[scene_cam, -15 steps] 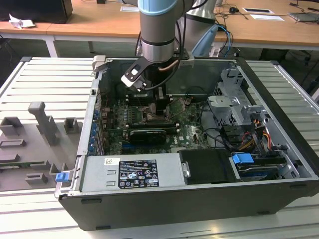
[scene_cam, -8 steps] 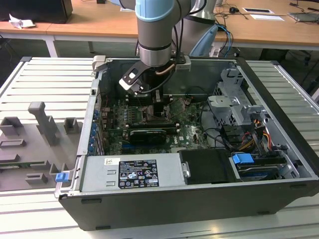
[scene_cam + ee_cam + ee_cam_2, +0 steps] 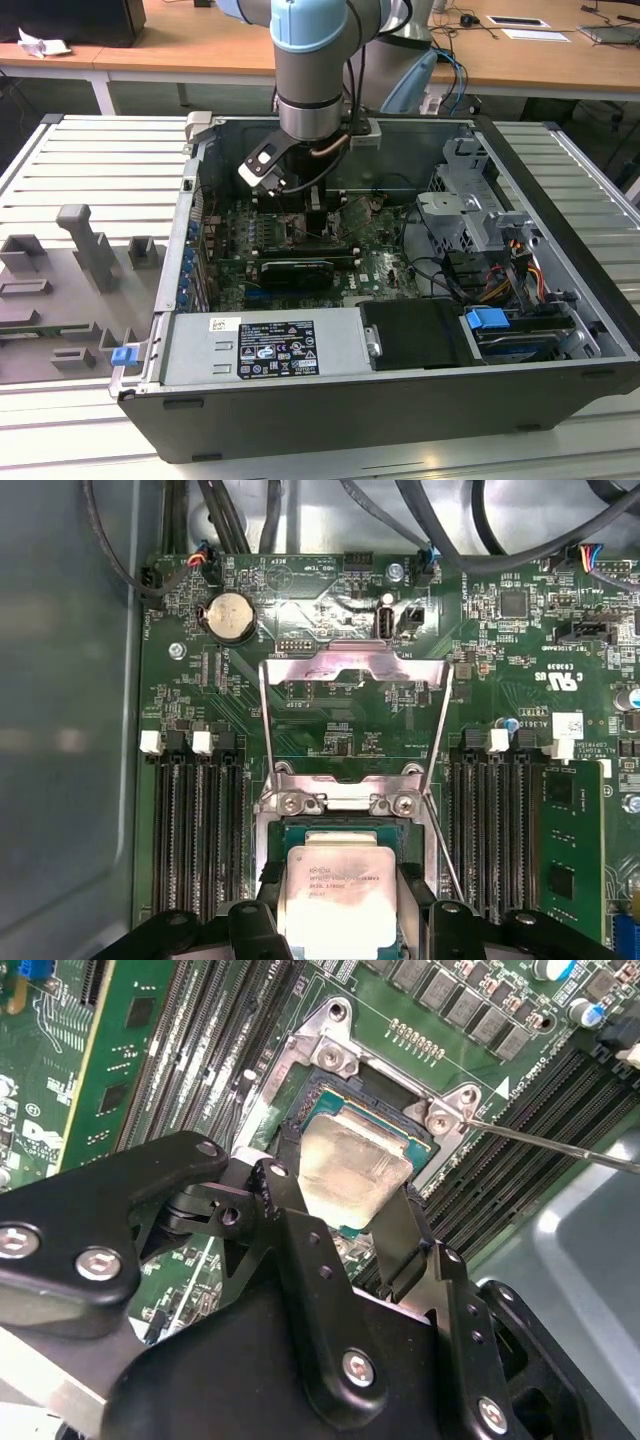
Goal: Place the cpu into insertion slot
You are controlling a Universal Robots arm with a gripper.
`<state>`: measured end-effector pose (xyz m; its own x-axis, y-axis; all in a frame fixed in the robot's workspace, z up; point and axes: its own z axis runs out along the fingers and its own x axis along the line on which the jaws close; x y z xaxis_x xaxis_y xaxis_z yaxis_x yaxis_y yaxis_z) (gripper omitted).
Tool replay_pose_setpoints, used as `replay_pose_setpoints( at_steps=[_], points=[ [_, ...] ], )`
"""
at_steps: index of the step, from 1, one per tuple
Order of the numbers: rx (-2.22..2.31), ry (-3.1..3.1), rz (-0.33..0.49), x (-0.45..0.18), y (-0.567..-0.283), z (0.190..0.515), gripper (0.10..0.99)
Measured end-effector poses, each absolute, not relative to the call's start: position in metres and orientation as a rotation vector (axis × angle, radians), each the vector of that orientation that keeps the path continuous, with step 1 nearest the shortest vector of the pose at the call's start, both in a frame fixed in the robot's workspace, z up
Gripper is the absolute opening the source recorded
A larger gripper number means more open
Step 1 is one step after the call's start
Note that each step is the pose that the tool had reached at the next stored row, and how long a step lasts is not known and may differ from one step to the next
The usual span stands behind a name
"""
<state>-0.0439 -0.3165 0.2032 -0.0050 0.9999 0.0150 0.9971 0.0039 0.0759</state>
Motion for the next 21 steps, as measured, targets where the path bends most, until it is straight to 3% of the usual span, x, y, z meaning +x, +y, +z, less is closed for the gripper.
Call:
replay_pose_setpoints(
  at_steps=[17,21],
  points=[
    [2.183,2.193,0.098,-0.0440,-0.3164,0.2000,0.529],
    [2.182,2.192,0.096,-0.0441,-0.3167,0.2002,0.604]
  ],
)
